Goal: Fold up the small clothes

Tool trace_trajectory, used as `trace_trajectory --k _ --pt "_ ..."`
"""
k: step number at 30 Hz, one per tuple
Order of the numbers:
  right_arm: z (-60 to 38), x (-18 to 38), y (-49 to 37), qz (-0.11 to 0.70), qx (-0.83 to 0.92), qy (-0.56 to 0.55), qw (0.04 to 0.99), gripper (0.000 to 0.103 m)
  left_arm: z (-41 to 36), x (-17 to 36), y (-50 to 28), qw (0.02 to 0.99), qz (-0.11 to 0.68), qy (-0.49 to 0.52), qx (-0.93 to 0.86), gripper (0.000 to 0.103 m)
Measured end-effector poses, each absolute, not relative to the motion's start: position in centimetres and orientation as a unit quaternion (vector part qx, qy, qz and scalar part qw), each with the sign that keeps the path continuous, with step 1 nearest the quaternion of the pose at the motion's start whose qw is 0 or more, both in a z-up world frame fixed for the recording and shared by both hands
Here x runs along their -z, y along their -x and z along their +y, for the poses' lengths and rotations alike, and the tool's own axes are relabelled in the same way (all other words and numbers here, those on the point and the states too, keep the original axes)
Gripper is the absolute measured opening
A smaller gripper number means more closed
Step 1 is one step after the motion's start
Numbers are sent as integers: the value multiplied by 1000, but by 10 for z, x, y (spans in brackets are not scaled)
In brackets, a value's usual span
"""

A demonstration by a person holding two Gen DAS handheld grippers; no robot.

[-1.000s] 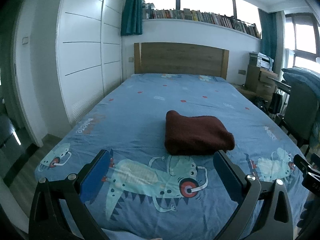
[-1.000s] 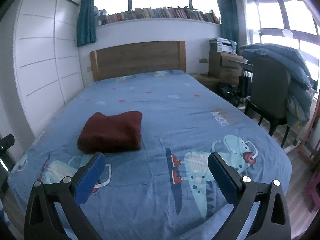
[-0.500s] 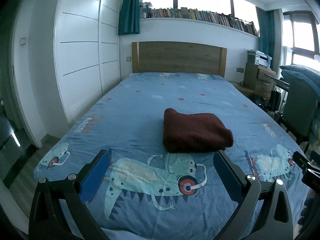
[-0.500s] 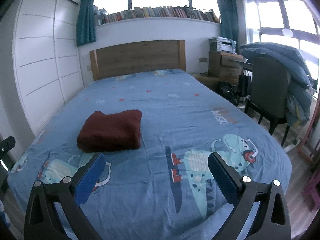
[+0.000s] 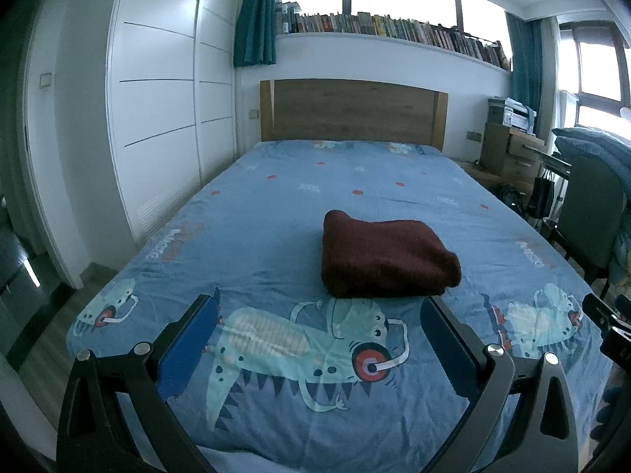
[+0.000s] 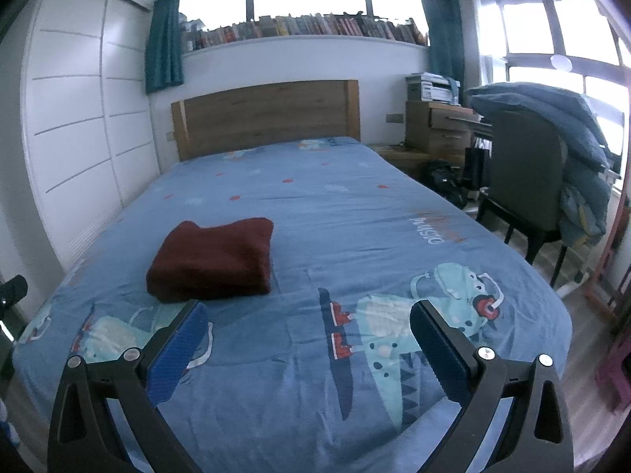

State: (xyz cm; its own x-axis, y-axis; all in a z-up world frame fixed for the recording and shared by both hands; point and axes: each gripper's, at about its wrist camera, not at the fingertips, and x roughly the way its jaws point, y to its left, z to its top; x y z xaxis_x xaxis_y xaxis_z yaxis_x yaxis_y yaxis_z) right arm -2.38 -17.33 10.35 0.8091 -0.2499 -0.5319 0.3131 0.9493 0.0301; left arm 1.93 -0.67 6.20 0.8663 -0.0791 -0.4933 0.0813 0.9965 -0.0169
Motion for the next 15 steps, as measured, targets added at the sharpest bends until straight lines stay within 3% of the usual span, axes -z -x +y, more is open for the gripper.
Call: trace_trajectory --k 15 --pt "-180 -105 25 270 153 -62 949 103 -12 -58 -19 965 260 -6 43 101"
